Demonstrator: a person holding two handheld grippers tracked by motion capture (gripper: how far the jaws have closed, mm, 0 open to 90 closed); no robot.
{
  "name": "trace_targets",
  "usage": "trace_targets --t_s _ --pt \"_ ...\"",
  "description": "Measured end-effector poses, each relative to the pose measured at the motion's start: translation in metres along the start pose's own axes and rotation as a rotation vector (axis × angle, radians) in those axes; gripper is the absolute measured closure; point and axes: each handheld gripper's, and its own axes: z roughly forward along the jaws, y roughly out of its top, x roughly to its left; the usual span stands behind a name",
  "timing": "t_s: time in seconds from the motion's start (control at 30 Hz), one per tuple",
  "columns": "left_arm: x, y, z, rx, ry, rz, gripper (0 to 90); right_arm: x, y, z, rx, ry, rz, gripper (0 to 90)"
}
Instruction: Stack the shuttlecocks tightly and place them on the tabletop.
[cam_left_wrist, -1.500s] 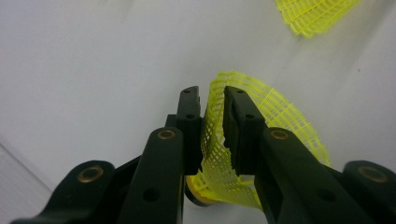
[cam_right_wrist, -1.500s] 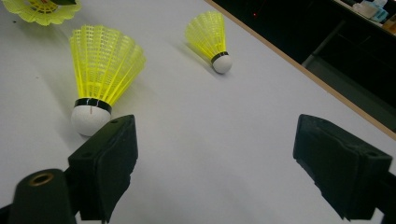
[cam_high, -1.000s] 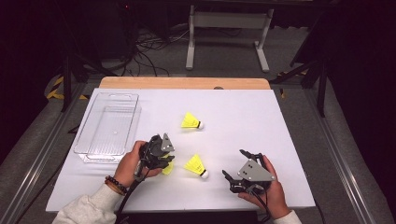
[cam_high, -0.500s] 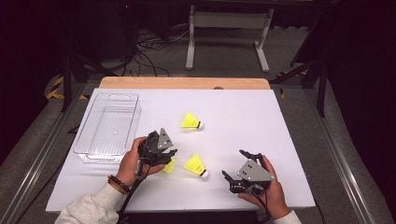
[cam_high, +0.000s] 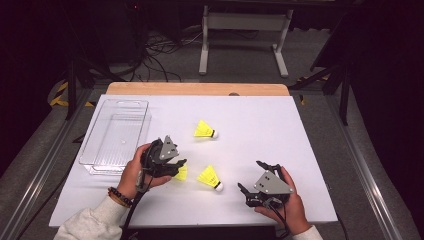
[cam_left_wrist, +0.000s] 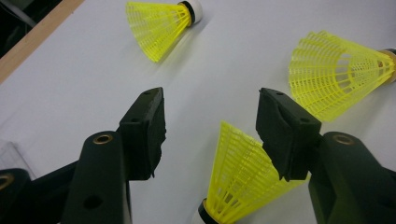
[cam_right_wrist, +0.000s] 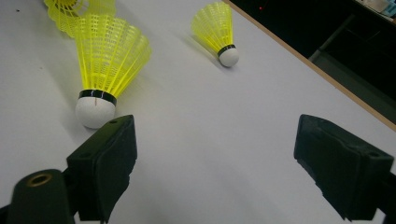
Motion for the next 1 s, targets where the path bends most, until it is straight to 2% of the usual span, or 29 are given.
trace_targets --t_s 0.17,0.3,1.0 --pt "0.004 -0.004 -0.009 -0.031 -0.019 0.012 41.7 -0.001 0.0 0.0 -0.002 -0.001 0.002 14.3" --pt "0.005 -0.009 -0.019 -0.06 -0.023 0.051 39.1 -0.001 0.0 -0.001 -0.003 -0.003 0.001 14.4" --pt "0.015 -0.027 -0.052 -0.195 -0.02 0.09 31.3 -0.001 0.0 -0.002 -0.005 -0.005 0.004 14.2"
